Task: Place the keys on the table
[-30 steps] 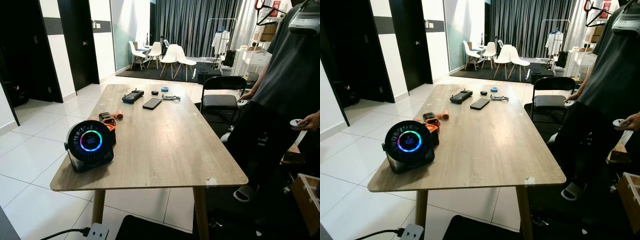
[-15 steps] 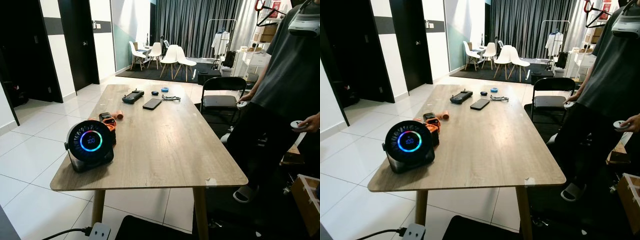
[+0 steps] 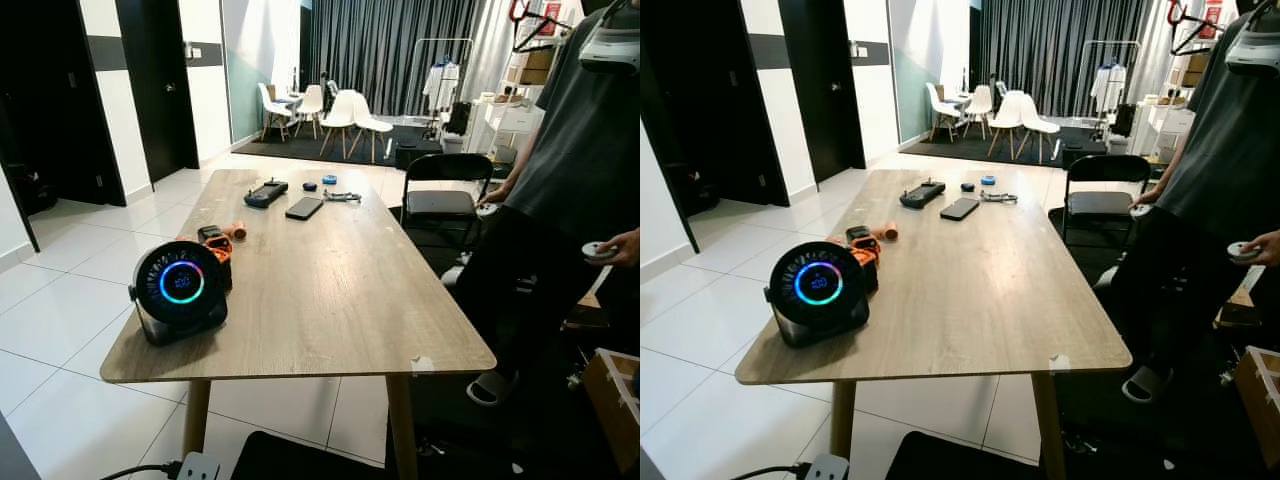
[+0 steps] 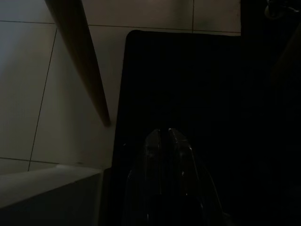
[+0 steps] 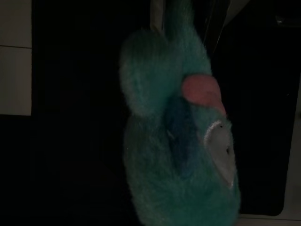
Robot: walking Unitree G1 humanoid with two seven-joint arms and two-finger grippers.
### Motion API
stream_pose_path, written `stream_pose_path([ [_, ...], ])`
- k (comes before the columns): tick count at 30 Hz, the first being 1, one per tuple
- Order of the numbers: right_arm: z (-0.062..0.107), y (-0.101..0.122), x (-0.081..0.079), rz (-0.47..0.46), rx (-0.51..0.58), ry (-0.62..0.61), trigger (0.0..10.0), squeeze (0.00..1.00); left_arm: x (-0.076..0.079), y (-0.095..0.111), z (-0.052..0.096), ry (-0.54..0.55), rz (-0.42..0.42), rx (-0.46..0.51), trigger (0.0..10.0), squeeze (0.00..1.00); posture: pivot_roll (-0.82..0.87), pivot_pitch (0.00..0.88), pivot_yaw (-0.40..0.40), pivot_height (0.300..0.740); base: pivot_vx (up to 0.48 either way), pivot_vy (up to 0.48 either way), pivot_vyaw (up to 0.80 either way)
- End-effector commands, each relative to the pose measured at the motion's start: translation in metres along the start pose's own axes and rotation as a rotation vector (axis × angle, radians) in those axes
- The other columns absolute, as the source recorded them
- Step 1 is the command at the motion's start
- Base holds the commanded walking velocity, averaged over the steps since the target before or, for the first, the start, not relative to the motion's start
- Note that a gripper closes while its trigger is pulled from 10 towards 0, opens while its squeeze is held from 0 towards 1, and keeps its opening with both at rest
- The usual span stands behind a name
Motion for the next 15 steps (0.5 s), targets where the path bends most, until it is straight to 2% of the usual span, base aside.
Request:
stream_pose_path([
  [1, 0.0003, -0.0011, 0.0009, 0.006, -0.006, -0.002, 10.0, 0.00, 0.0018, -0.0042, 0.0013, -0.016, -0.019, -0.012, 10.0, 0.00, 0.03, 0.000, 0.000, 0.740, 0.000, -0.480, 0.00],
  [3, 0.0007, -0.0023, 0.0012, 0.006, -0.006, -0.004, 10.0, 0.00, 0.0027, -0.0042, 0.0011, -0.027, -0.048, -0.016, 10.0, 0.00, 0.03, 0.000, 0.001, 0.740, 0.000, -0.480, 0.00],
  [7, 0.0010, -0.0031, 0.0015, 0.005, -0.007, -0.005, 10.0, 0.00, 0.0033, -0.0043, 0.0010, -0.032, -0.056, -0.019, 10.0, 0.00, 0.03, 0.000, 0.001, 0.740, 0.000, -0.480, 0.00],
  [10, 0.0013, -0.0039, 0.0024, 0.006, -0.008, -0.007, 10.0, 0.00, 0.0036, -0.0075, 0.0012, -0.022, -0.022, -0.037, 10.0, 0.00, 0.03, 0.000, 0.001, 0.740, 0.000, 0.000, 0.00],
  [15, 0.0015, -0.0039, 0.0035, 0.005, -0.007, -0.011, 10.0, 0.00, 0.0074, -0.0071, 0.0008, -0.039, -0.038, -0.035, 10.0, 0.00, 0.03, 0.000, 0.002, 0.740, 0.000, 0.000, 0.00],
])
Point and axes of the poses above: a point about 5 cm out from each wrist's last joint towards the gripper, its own z axis pointing back from the gripper into the wrist, its own y axis along the axis of the wrist's last joint, x = y × z, the point moved 4 cm from there along -z, pointing out of the wrist towards the gripper, and after that the axes turned 8 degrees about -z, right-handed, at the moved point
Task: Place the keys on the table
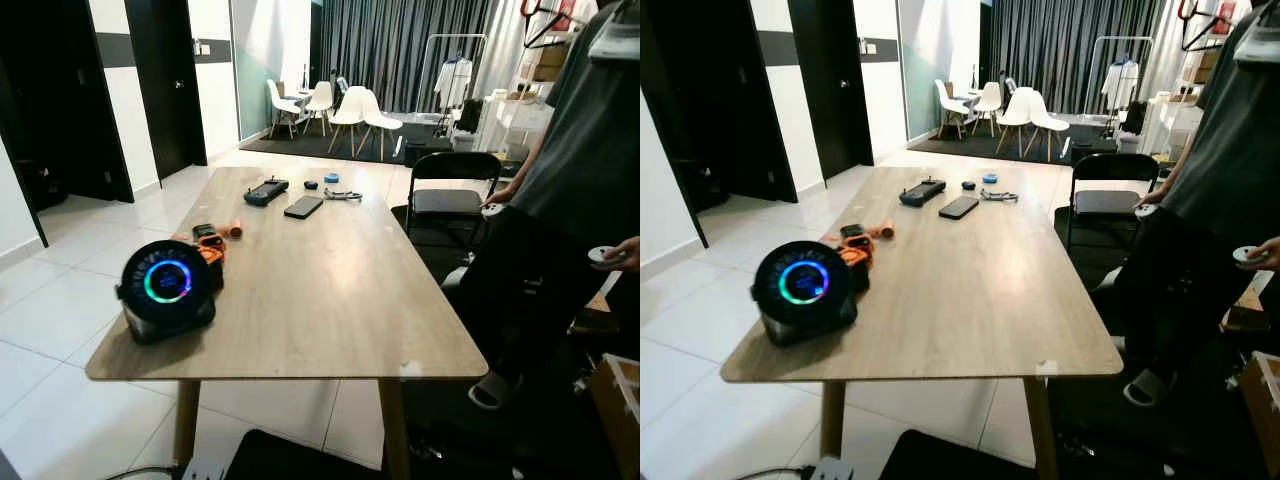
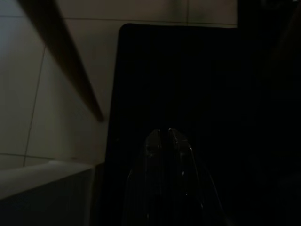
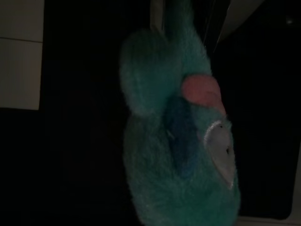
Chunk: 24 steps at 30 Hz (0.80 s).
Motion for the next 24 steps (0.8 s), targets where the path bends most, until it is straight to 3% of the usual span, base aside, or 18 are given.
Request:
stream_pose_path([
  [1, 0.0006, -0.0022, 0.0005, 0.003, -0.005, -0.003, 10.0, 0.00, 0.0030, -0.0031, 0.0004, -0.009, -0.002, -0.012, 10.0, 0.00, 0.02, 0.000, 0.003, 0.740, 0.000, 0.000, 0.00],
  [24, 0.0023, -0.0061, 0.0020, -0.008, 0.000, -0.012, 10.0, 0.00, -0.0034, -0.0020, 0.0019, -0.034, -0.038, -0.002, 10.0, 0.00, 0.03, 0.000, 0.028, 0.740, 0.000, 0.000, 0.00],
])
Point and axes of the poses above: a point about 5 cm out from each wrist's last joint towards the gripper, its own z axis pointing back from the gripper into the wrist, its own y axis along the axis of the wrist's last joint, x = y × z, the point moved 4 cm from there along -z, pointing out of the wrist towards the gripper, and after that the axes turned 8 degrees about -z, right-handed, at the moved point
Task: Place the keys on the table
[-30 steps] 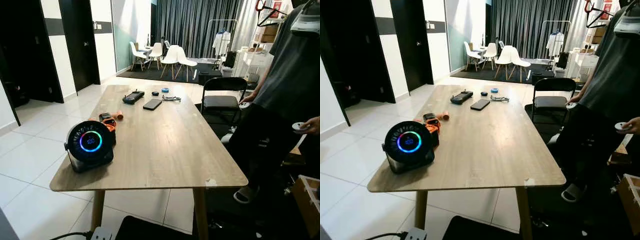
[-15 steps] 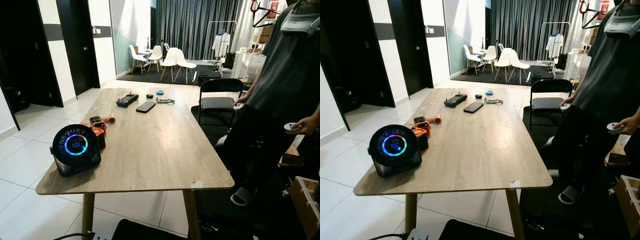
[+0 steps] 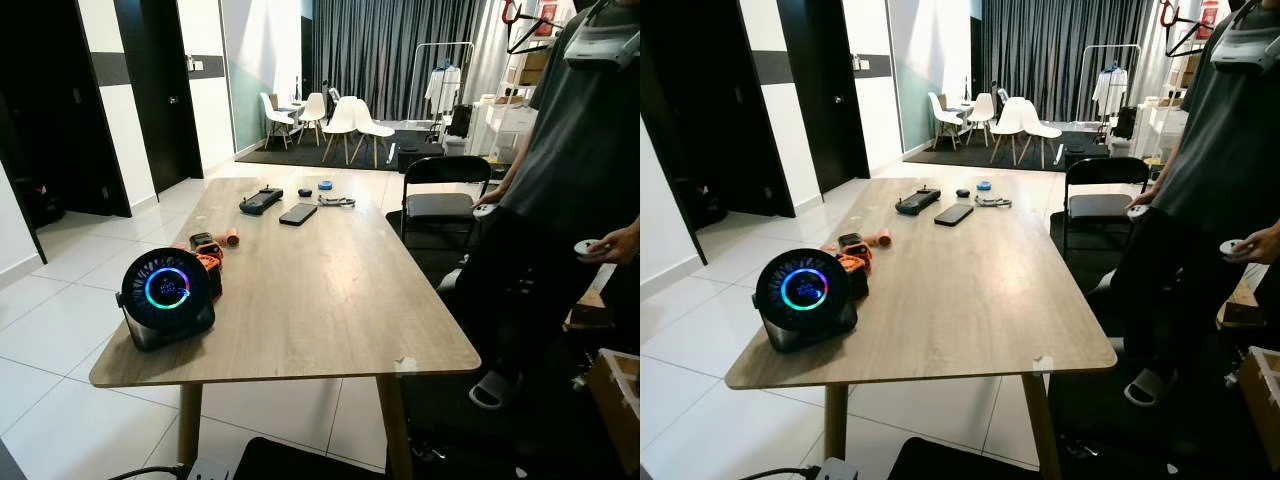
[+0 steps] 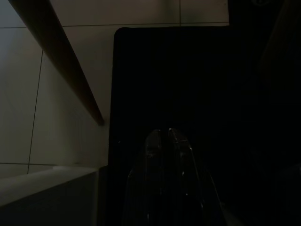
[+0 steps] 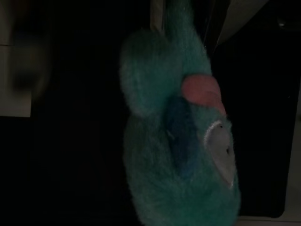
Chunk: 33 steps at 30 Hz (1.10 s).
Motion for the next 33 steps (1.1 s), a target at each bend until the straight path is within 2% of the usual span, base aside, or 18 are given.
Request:
stream_pose_path([
  [1, 0.000, 0.000, -0.001, -0.005, 0.011, -0.005, 10.0, 0.00, -0.008, -0.003, 0.002, 0.006, -0.029, -0.007, 10.0, 0.00, 0.03, 0.000, 0.028, 0.740, 0.000, 0.000, 0.00],
  [15, 0.002, -0.006, -0.003, -0.010, 0.007, -0.006, 10.0, 0.00, -0.008, 0.010, -0.002, -0.006, -0.047, 0.019, 10.0, 0.00, 0.02, 0.000, 0.035, 0.740, 0.000, 0.000, 0.00],
  [33, 0.002, -0.005, 0.001, 0.009, 0.004, -0.006, 10.0, 0.00, -0.001, 0.005, 0.000, -0.013, -0.040, 0.020, 10.0, 0.00, 0.02, 0.000, 0.025, 0.740, 0.000, 0.000, 0.00],
])
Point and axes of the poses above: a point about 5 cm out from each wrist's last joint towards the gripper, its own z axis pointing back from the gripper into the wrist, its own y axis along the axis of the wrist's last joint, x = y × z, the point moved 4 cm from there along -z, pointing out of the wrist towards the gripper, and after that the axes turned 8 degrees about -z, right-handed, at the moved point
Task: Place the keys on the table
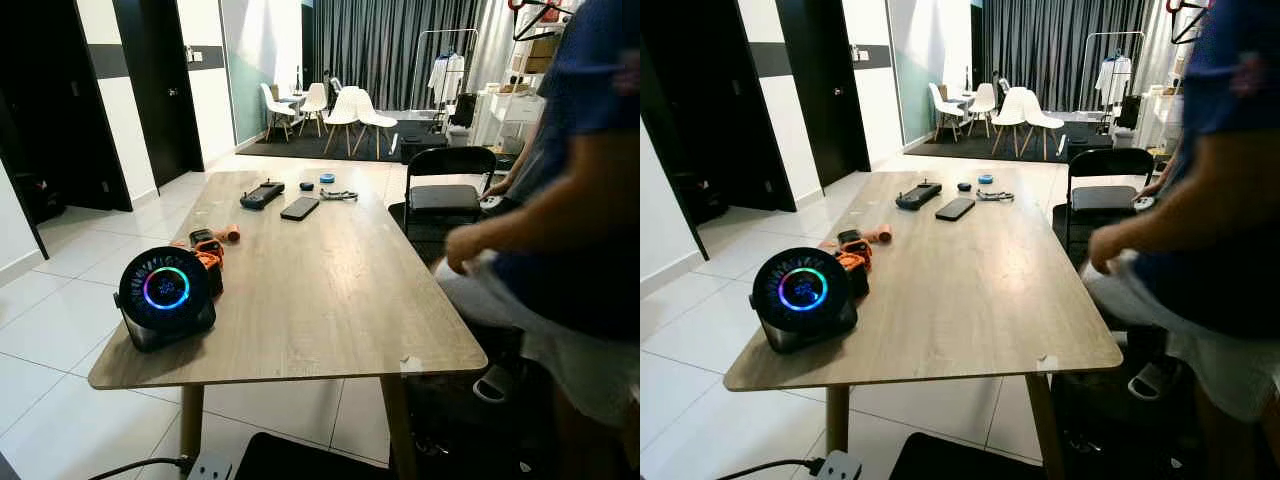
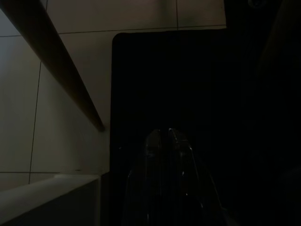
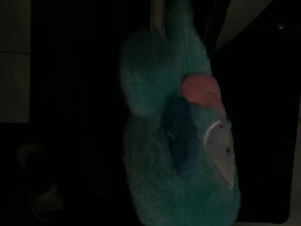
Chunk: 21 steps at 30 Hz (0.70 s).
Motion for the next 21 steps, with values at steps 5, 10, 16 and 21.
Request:
stream_pose_path([
  [5, 0.001, -0.002, 0.001, 0.009, -0.001, 0.004, 10.0, 0.00, 0.000, -0.006, 0.003, -0.003, -0.023, -0.013, 10.0, 0.00, 0.01, 0.000, 0.028, 0.740, 0.000, 0.000, 0.00],
  [10, 0.001, -0.003, 0.002, 0.009, -0.007, 0.003, 10.0, 0.00, 0.001, -0.007, 0.003, -0.003, -0.024, -0.016, 10.0, 0.00, 0.01, 0.000, 0.028, 0.740, 0.000, 0.000, 0.00],
  [16, 0.002, -0.004, -0.003, 0.105, -0.004, 0.051, 10.0, 0.00, 0.002, -0.005, 0.002, -0.002, -0.032, -0.004, 10.0, 0.00, 0.02, 0.000, 0.027, 0.740, 0.000, 0.000, 0.00],
  [21, 0.003, 0.013, 0.012, 0.049, 0.110, -0.040, 10.0, 0.00, -0.003, 0.002, 0.002, 0.026, -0.011, 0.034, 10.0, 0.00, 0.01, 0.000, 0.026, 0.740, 0.000, 0.000, 0.00],
])
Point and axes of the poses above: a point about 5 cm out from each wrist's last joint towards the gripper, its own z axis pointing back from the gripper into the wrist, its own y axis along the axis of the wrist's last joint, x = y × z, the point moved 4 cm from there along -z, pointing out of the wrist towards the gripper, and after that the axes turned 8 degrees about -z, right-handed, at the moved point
